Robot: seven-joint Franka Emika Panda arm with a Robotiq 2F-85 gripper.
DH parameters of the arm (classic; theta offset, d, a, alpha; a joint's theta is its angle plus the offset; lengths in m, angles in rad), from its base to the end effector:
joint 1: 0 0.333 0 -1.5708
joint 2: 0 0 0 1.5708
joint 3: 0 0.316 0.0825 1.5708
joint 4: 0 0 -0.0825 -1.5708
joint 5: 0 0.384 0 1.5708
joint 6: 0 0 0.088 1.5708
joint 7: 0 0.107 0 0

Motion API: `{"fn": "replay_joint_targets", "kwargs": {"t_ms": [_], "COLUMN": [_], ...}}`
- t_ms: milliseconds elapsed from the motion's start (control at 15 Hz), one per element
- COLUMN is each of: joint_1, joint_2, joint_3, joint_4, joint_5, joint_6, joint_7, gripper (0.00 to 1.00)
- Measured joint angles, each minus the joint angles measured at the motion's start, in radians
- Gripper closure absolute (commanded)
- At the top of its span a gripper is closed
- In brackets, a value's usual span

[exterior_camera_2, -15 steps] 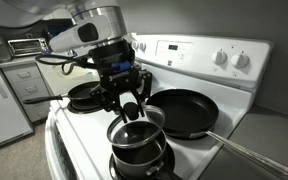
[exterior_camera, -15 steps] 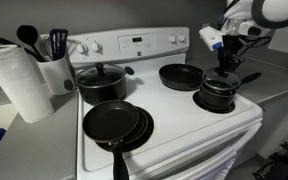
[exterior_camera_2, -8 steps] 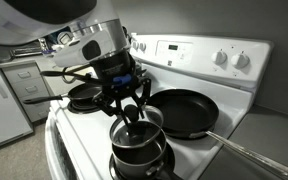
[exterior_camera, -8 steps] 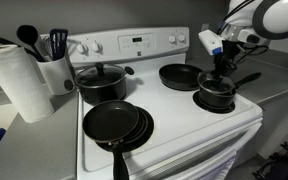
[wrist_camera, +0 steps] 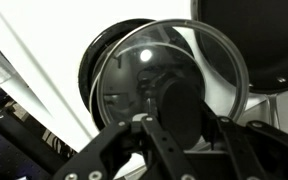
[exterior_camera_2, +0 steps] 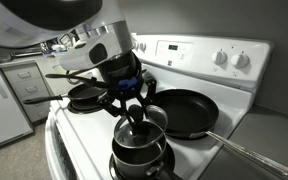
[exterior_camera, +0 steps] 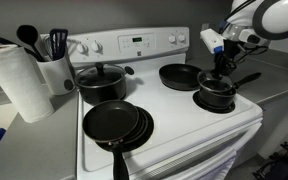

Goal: Pick the lid on the stove and cover the pot on the bottom right

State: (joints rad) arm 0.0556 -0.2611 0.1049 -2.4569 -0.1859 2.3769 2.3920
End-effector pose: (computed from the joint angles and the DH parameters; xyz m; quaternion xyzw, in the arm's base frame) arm 0.4581 0.0727 0.4119 -0.4897 0.8634 -0.1056 0.0603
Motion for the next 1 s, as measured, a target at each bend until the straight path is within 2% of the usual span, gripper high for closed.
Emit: {"fn": "replay_joint_targets", "kwargs": {"t_ms": [333, 733, 1000], "joint_1": [-0.021, -0.021, -0.023], "joint_2": [0.001, 0.004, 0.003], "joint_3": [-0.004, -0.009, -0.015], "joint_4": [-0.010, -0.023, -0.027], "joint_5": [0.001, 0.113, 0.141], "joint_6": [0.000, 0.000, -0.002], "joint_7": [-0.015, -0.104, -0.128], "gripper": [0.83, 0.83, 0.83]}}
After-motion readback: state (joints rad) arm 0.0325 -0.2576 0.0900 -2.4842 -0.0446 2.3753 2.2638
